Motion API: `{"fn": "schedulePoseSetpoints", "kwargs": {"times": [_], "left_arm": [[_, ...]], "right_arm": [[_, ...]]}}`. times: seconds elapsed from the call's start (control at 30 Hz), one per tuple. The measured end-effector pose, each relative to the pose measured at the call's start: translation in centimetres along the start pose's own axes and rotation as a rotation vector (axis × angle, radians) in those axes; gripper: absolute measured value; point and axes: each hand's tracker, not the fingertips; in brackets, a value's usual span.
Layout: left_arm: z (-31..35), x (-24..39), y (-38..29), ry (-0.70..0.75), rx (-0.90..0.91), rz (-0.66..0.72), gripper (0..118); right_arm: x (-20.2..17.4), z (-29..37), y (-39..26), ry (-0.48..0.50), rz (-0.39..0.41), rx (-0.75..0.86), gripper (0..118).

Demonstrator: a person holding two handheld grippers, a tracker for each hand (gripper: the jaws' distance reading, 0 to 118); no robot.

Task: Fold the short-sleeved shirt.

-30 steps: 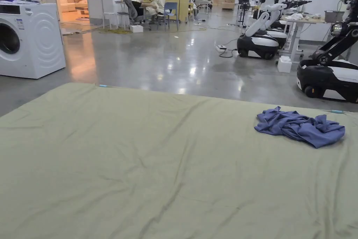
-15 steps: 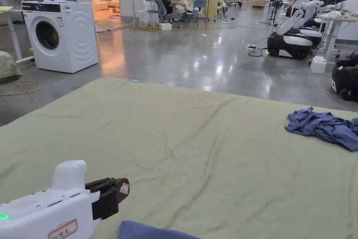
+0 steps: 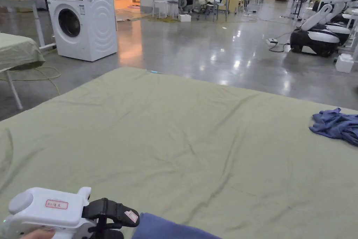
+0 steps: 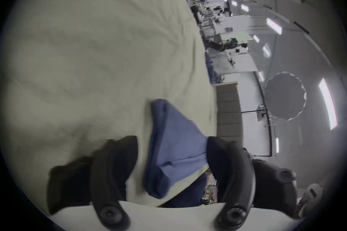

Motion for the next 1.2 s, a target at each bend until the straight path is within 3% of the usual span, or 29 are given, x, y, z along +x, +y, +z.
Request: {"fn": "schedulePoseSetpoints", "kwargs": {"times": [0.03, 0.17, 0.23, 0.27, 0.33, 0.37, 0.43, 0.73, 0.97, 1.07, 1.2], "left_arm": [[-0.6, -0.4, 0.1, -0.039, -0.033, 0.027, 89], [-3.5, -2.1, 1.5, -0.207, -0.159, 0.161, 88], [-5.1, -2.2, 1.6, -0.243, -0.144, 0.177, 81], [-5.8, -1.9, 1.7, -0.233, -0.144, 0.171, 68], [-7.2, -1.0, 1.7, -0.155, -0.134, 0.169, 25], [-7.7, -0.6, 1.7, -0.094, -0.144, 0.155, 11], [-8.0, -0.2, 1.5, -0.007, -0.137, 0.115, 10], [-1.4, 0.4, 2.2, -0.061, -0.023, 0.085, 8], [5.7, -0.4, 3.3, 0.164, 0.122, 0.089, 8], [6.2, 1.7, 2.1, 0.185, 0.131, 0.069, 8], [4.1, 8.7, -0.5, 0.193, 0.093, -0.115, 8]], "right_arm": [[1.9, -0.6, -0.6, -0.002, 0.006, -0.006, 5], [2.2, -1.2, -0.8, 0.004, 0.018, -0.021, 5], [2.0, -1.5, -0.7, 0.012, 0.016, -0.021, 5], [1.9, -1.6, -0.7, 0.015, 0.014, -0.022, 5], [1.8, -1.7, -0.8, 0.025, 0.009, -0.020, 5], [1.8, -1.7, -0.8, 0.031, 0.006, -0.019, 5], [2.1, -1.5, -0.9, 0.037, 0.010, -0.013, 5], [2.3, -0.9, -0.5, 0.009, 0.002, 0.017, 5], [2.2, -0.4, -0.5, 0.010, 0.006, 0.031, 5], [2.4, -0.3, -0.6, 0.020, -0.002, 0.033, 5], [2.5, -0.3, -0.6, 0.030, -0.001, 0.037, 5]]}}
